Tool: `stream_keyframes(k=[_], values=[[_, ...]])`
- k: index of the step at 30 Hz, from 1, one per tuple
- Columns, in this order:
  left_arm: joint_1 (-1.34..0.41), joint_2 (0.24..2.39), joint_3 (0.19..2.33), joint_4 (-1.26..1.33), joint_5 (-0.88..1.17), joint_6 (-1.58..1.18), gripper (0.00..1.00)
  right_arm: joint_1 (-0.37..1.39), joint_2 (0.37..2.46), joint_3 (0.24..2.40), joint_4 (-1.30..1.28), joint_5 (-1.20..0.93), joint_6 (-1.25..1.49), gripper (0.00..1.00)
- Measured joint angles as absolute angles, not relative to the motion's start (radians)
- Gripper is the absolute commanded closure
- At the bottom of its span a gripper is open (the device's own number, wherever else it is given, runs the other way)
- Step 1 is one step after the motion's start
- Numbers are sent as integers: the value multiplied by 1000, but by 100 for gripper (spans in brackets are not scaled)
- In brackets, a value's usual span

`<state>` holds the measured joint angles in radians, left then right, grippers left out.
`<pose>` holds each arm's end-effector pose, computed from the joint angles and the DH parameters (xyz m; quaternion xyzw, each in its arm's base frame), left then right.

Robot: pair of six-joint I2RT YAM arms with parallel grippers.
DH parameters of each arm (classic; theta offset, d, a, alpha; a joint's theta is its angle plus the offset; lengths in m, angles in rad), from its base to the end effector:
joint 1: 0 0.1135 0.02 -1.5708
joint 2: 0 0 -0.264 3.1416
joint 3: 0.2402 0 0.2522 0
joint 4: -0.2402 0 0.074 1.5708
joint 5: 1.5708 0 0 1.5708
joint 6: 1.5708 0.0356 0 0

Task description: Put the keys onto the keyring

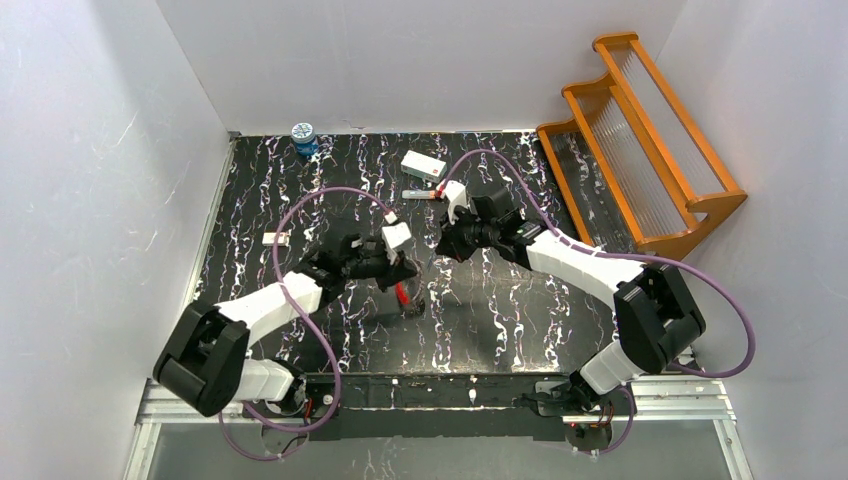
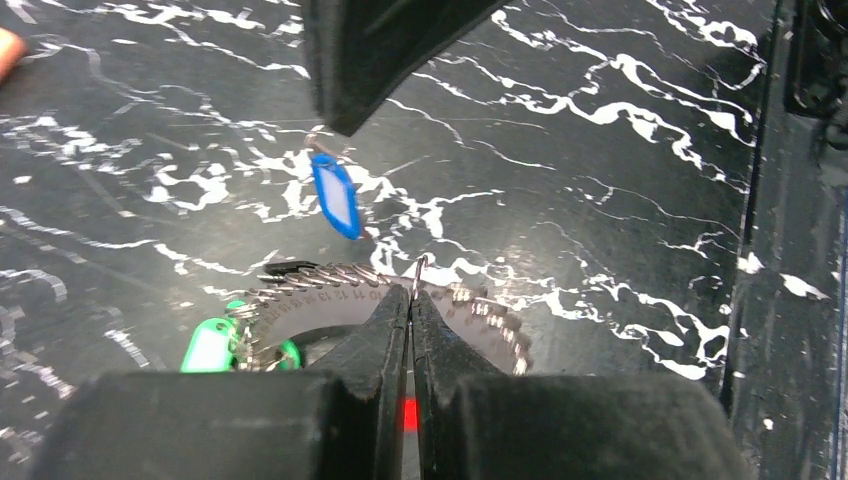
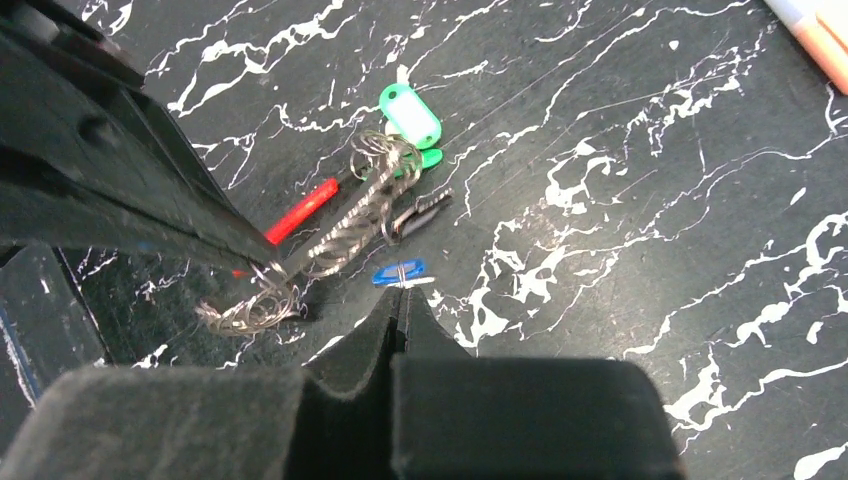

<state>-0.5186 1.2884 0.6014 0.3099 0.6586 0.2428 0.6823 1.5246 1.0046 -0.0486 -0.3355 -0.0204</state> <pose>0.2227 -0.1522 0.2205 0.4596 0.6591 -0.3380 0.4900 0.2572 0.2240 0.2496 -0.3729 0.7843 0.2924 0.4004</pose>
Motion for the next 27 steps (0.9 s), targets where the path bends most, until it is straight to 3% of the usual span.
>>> stream_keyframes(k=[7, 27], values=[[-587, 1382, 596, 378, 642, 190, 100, 674, 1545, 998, -77, -433, -32, 99], [-587, 1325, 470, 580, 585, 45, 100, 674, 1612, 968, -210, -591, -100, 99]])
